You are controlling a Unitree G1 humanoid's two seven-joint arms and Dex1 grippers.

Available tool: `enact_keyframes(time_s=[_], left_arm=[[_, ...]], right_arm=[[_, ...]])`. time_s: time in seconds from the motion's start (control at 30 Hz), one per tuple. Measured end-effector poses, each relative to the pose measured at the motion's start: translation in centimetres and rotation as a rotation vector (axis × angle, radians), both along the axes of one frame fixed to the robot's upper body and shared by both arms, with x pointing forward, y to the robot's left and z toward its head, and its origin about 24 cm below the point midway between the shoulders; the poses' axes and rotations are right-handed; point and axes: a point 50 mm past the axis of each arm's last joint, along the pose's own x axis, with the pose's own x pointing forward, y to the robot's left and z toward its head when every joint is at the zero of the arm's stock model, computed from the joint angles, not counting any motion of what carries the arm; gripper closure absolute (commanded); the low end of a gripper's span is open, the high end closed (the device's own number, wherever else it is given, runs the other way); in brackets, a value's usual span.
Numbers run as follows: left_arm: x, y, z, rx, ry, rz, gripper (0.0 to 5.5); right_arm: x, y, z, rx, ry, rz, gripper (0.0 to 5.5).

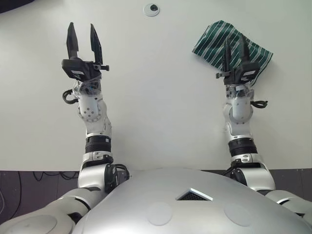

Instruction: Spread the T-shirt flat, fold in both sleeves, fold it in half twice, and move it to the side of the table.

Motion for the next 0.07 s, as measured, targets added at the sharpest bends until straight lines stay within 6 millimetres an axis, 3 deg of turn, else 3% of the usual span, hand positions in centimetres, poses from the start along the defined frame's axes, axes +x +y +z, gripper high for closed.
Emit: enact_keyframes(time_s=[0.07], left_arm=[[-0.22,0.04,-0.07,0.017,-0.009,0.04,3.31]], right_arm=[[-0.22,-0.1,-0.17,0.01,0.007,0.012,3.91]])
